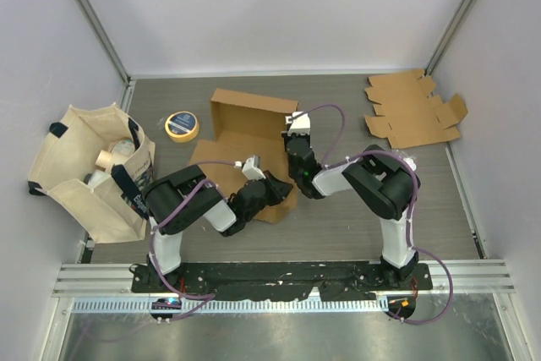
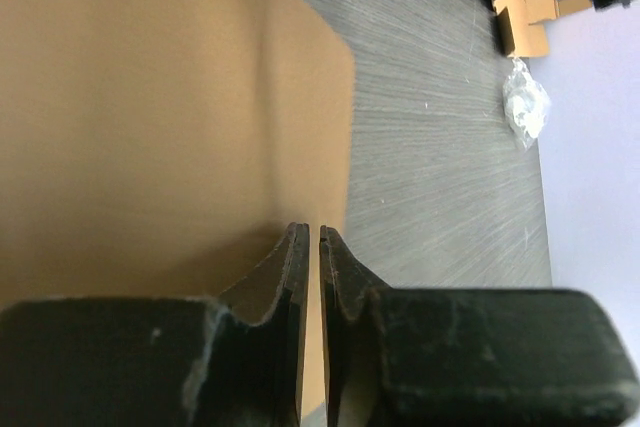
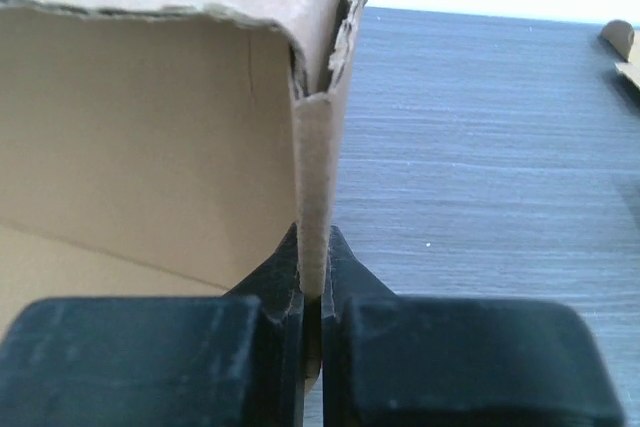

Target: Fold the paper box

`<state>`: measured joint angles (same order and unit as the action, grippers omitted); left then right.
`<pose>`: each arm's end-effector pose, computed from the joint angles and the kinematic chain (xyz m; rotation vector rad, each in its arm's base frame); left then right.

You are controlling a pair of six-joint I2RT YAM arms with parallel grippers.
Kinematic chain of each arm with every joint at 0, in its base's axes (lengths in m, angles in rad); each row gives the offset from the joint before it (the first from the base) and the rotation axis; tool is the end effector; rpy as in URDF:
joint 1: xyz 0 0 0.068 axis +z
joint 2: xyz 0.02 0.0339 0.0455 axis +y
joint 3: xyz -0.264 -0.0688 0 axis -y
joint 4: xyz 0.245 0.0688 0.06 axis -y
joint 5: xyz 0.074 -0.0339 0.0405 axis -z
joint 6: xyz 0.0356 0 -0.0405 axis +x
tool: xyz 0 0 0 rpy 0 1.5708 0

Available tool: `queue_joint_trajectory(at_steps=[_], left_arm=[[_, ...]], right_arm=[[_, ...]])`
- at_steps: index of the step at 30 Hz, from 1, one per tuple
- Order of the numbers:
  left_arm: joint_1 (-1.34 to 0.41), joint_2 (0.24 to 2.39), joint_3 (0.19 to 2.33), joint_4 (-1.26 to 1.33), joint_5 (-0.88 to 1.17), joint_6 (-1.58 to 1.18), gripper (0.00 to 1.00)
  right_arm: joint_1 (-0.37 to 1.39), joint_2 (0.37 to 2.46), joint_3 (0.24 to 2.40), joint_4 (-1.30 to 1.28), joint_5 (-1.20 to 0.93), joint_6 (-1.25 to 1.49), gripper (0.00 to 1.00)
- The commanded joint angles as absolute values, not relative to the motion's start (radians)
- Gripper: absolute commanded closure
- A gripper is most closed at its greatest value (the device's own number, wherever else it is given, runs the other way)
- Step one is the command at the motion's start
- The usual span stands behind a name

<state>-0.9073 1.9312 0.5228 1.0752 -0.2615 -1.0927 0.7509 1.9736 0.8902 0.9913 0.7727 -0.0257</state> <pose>0.2009 -0.2420 0.0930 -0.3796 2.0165 -1.0790 0.3023 0.2481 0.1588 -0.0542 1.6365 -0.0873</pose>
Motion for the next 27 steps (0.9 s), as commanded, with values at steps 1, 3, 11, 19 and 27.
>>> queue_joint_trajectory(at_steps=[1,3,11,19,27], left_arm=[[-0.911,1.867,0.421,1.093,-0.304,-1.032,0.84],[-0.933,1.752,0.364,1.12,-0.365,-0.964,0.72],[-0.956,1.139,0.33,0.606,-0.391,-0.712,0.51],[-0.963,0.556,0.291,0.135,-0.578,-0.597,0.53],[-0.962,0.561,0.41,-0.189,-0.749,-0.617,0.34]], right_arm=[[0.755,1.954,0.864,1.17,0.712,-0.145,0.99],[0.744,1.925,0.829,1.178,0.625,-0.181,0.99],[0.568,1.646,0.651,0.974,0.102,-0.063,0.99],[0.453,1.542,0.601,0.855,-0.115,-0.052,0.99],[0.445,1.542,0.583,0.851,-0.13,-0.005,0.99]])
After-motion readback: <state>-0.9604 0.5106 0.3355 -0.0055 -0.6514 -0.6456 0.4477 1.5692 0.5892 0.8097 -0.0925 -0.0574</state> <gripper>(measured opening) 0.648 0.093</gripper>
